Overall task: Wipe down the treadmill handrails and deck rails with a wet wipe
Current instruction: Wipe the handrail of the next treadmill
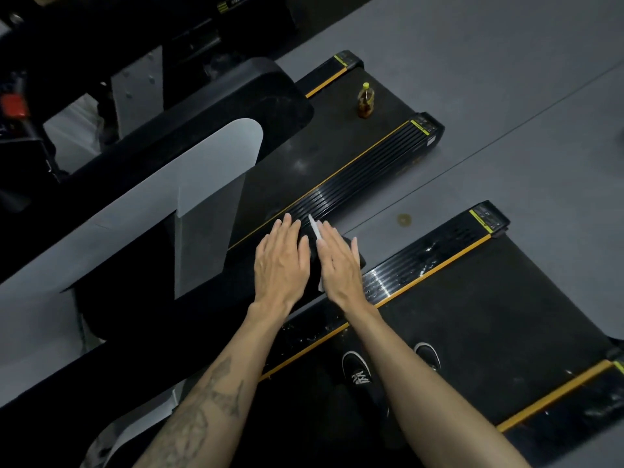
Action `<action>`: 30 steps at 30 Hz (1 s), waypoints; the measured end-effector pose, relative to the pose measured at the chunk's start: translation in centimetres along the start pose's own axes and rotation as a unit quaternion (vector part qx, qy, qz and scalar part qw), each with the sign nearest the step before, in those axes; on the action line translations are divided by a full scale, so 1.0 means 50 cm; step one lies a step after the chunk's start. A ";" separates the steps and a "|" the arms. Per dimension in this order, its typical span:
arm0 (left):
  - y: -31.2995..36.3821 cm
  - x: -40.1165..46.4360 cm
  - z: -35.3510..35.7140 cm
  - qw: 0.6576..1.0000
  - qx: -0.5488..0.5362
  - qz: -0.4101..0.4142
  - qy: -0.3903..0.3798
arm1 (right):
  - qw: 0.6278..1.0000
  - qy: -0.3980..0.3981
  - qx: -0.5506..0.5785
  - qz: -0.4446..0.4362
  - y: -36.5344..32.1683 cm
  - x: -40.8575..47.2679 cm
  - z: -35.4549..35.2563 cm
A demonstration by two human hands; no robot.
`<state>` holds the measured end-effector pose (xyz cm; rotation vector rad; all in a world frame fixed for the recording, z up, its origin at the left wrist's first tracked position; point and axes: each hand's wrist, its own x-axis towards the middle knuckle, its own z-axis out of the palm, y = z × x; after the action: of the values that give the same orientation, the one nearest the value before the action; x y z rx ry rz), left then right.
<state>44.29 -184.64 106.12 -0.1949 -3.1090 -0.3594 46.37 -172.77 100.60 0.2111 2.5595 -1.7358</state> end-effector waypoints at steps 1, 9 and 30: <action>0.007 0.002 0.006 1.000 0.009 -0.009 0.003 | 1.000 -0.009 0.004 0.027 0.008 -0.001 -0.005; 0.022 0.006 0.028 0.993 0.099 -0.039 0.043 | 0.998 0.000 0.069 0.005 0.008 -0.038 0.002; 0.027 0.009 0.035 0.983 0.165 -0.025 0.072 | 0.987 -0.121 0.101 0.046 0.114 0.008 -0.040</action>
<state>44.01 -182.89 104.74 -0.0820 -2.9746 0.1399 46.81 -168.79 96.05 0.1140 2.1753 -1.8576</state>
